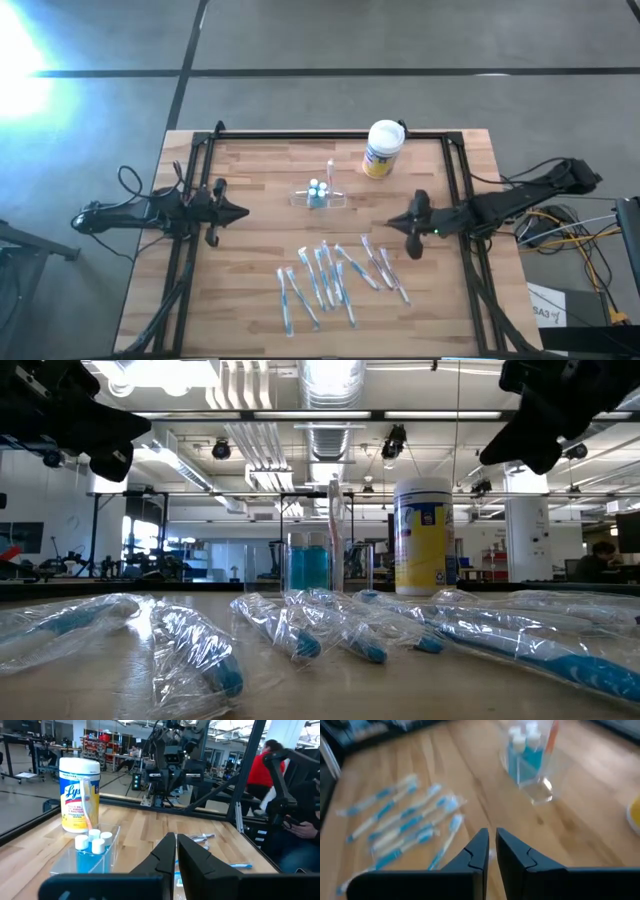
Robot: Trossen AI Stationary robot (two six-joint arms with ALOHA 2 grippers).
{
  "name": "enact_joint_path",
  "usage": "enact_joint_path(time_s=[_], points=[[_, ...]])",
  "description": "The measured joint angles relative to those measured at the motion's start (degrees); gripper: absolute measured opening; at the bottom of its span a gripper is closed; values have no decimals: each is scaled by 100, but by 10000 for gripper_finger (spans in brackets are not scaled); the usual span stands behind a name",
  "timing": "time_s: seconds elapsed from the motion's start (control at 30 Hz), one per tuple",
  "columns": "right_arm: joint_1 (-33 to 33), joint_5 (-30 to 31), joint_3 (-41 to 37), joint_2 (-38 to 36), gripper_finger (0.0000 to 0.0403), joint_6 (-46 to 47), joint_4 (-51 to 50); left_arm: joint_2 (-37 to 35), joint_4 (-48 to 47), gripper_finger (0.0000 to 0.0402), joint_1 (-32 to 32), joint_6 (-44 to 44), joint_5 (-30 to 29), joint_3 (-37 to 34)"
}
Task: Pick & Place toothbrushing station
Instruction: Put the left purple toothbrush into the transparent organizer
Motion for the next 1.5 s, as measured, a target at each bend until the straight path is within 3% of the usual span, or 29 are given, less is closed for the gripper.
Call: enact_joint_path(time_s=[0.2,0.37,0.7,1.0,1.13,1.5], points=[[11,-460,933,1141,38,386,-954,0,4,18,2,-18,1,0],[9,-914,1678,2106,71,870,-1428,0,-2,21,0,-31,2,0],[-55,-965,2884,3860,168,1793,-2470,0,-233,24,0,-329,22,0],[-152,-1090,3896,5381,202,1692,-3530,0,-367,31,0,-448,24,0],[-286,-1448,4035,5768,203,1543,-3571,0,-365,33,1,-444,20,0],[-503,-1605,3917,5901,203,1494,-3504,0,-380,36,2,-459,22,0]])
